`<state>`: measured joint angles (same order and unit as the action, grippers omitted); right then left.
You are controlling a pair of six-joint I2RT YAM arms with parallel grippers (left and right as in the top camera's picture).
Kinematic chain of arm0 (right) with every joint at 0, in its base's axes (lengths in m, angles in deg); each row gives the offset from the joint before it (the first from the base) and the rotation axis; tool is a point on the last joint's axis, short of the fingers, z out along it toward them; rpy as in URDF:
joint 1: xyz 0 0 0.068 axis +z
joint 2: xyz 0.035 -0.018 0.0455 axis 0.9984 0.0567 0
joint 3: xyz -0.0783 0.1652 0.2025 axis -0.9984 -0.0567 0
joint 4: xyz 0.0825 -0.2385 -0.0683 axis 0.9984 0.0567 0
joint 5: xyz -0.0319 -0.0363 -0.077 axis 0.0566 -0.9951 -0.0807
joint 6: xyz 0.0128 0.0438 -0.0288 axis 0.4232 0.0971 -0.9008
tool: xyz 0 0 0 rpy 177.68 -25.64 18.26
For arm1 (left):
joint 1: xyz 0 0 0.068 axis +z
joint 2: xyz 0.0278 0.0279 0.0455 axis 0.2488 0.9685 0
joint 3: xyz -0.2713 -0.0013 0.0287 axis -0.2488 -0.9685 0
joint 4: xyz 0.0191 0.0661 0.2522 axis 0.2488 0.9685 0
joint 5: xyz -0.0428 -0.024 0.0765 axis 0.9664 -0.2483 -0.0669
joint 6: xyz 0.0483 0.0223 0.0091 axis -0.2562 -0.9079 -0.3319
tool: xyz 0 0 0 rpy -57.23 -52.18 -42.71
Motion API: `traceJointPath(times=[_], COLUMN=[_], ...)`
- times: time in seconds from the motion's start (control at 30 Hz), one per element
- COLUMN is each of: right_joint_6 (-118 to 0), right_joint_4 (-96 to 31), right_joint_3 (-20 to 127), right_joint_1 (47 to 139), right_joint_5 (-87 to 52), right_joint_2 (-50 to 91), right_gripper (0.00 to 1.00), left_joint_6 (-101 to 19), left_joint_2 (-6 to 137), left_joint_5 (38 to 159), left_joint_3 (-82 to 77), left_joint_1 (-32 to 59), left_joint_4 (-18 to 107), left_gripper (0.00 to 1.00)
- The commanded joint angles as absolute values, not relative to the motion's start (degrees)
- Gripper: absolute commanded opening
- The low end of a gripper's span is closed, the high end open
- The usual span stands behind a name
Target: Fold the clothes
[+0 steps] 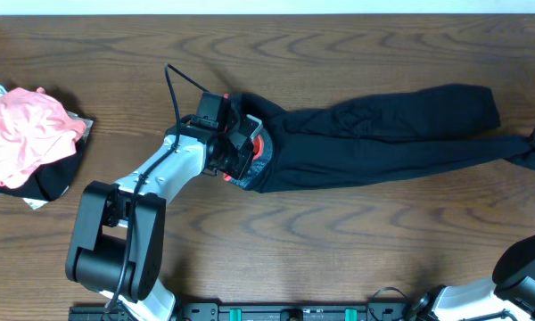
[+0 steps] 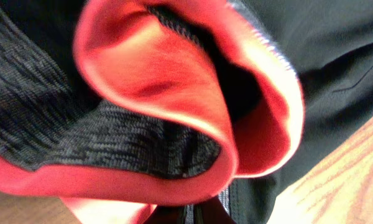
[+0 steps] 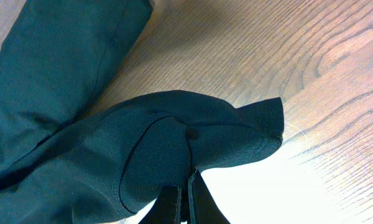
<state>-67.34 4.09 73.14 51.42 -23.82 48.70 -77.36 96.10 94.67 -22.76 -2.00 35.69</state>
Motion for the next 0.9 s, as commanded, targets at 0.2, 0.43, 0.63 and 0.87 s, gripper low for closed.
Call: traceJointPath(times=[0.2,0.43,0.63,0.87], right_joint_6=[-67.3,-67.3,-67.3,-67.2], right_joint_4=[4.5,4.5,4.6,4.6], right_joint_3=[73.3,73.3,73.3,73.3], right_joint_1=[51.1,51.1,51.1,51.1], right_joint_5=[-23.8,-23.8,-23.8,-23.8], right_joint_2=[48.5,48.5,48.5,48.5], right_gripper=[0.02,0.02,0.02,0.02], left_joint_6=[-73.7,-72.6,-72.7,-72.7], left_joint_2=[88.2,83.4,85.5,90.2], left_joint_5=[95.8,95.3,91.5,92.0], left_joint_3=[-23.2,-23.3,-23.8,-23.8], left_joint_1=[-2.0,-2.0,-2.0,-2.1], left_joint_4=[37.7,38.6,38.7,38.9], left_gripper=[0.07,0.06,0.17,0.29])
